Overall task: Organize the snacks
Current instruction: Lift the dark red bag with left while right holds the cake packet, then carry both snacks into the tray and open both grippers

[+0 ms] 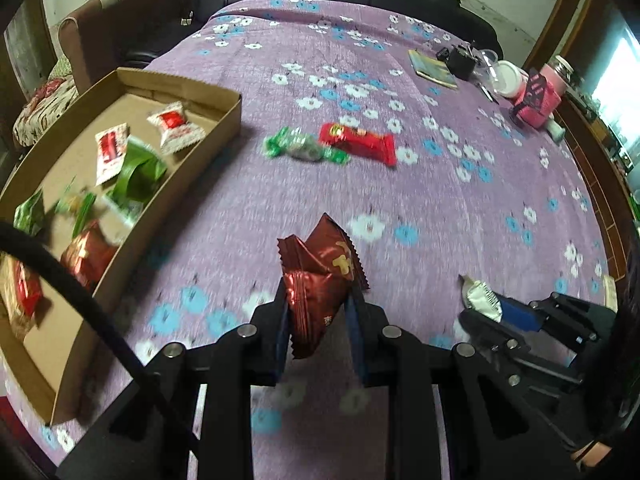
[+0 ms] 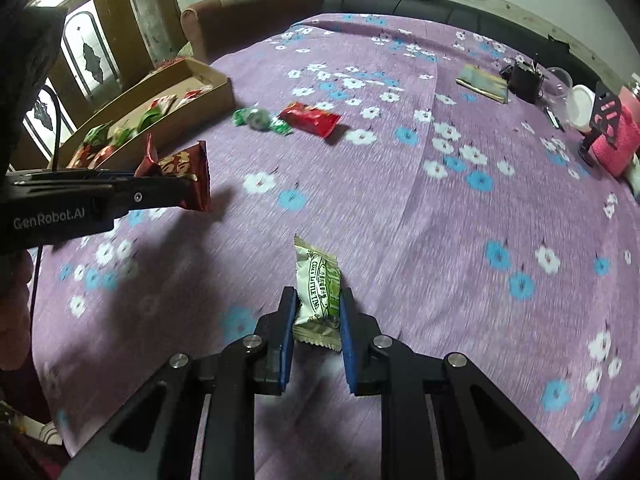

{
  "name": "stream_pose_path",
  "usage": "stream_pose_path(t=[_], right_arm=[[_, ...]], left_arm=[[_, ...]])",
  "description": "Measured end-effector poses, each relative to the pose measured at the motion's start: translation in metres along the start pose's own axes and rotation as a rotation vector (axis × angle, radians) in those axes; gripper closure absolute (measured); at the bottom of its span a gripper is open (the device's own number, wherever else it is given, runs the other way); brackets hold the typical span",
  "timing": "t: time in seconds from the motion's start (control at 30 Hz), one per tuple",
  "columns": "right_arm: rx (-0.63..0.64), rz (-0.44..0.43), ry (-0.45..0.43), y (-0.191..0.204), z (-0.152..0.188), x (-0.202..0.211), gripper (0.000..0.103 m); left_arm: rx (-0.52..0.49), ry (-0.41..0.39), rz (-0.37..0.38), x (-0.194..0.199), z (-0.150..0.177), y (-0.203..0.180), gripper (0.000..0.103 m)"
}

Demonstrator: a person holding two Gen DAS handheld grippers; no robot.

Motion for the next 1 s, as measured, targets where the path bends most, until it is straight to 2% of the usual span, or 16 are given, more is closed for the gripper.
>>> stream_pose_path(t=[0.23,0.57,0.8,1.0], right_arm=[[-0.028,-0.026,0.01,0.015,0.012,0.009,0.084],[-0.035,-0.05,0.0,0.038,0.004,0.013,0.085],[0.009,-0.081,-0.018,0.066,-0.013,0.019,0.085],[0.085,-0.141,-0.045,0.106,-0.046,0.022,0.084]], left_arm=[[0.019,0.006,0.008,0.013,0.025,0.014,0.076],[0.019,-0.001,0.002,0.023,0.034,0.03,0.076],[0.038,-0.007,0.01,0.031,0.034,0.042,0.076],[0.091,-0.046,0.026,0.055,0.026,0.06,0.076]])
Point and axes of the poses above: each gripper's, at about its wrist camera, not at the fingertips, and x roughly against the way its jaws point, y to its left, z to its underside, the point moved 8 cm from there along -x, roughly the way its jaws point, and after that the axes turned 10 degrees about z, right-handed, at the moved point
